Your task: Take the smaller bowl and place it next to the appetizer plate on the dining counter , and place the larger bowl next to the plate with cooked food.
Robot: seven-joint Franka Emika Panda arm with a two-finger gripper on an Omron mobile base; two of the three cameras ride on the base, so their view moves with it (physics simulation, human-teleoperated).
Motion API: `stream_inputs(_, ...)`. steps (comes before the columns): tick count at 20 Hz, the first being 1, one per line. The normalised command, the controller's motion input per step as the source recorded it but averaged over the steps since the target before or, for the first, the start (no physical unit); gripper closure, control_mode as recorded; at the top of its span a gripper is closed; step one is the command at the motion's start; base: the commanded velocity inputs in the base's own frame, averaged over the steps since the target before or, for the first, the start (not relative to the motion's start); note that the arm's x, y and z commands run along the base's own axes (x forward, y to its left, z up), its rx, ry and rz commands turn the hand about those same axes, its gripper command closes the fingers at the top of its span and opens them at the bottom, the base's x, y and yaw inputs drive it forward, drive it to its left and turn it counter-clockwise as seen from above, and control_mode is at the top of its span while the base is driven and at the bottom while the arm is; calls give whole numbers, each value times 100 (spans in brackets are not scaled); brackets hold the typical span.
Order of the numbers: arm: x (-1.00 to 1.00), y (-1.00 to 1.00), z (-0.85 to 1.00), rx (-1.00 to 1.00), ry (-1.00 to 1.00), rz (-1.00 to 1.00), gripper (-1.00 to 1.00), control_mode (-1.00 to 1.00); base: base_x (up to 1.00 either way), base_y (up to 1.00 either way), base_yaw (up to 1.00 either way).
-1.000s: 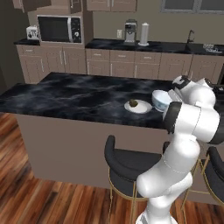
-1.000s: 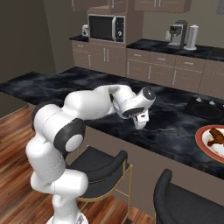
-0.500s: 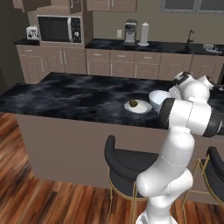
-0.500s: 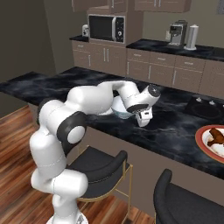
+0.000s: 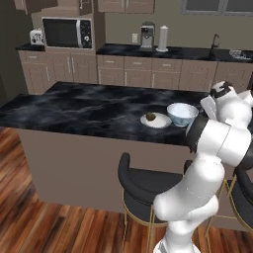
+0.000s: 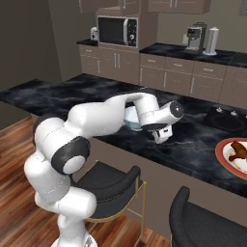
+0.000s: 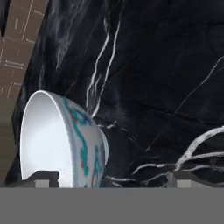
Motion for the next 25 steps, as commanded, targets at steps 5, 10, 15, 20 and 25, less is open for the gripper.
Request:
stream_inputs(5, -100, 51, 49, -9, -19, 13, -100, -100, 0, 0, 0)
stream_inputs(10, -98, 60, 79, -8, -1, 11, -100, -100, 0, 0, 0)
stream_inputs(15, -94, 70, 65, -1, -4, 17, -100, -100, 0, 0, 0)
stream_inputs(20, -76, 75, 25, -2, -18, 16, -100, -100, 0, 0, 0)
stream_inputs(25, -82, 41, 31, -10, -20, 9, -100, -100, 0, 0, 0)
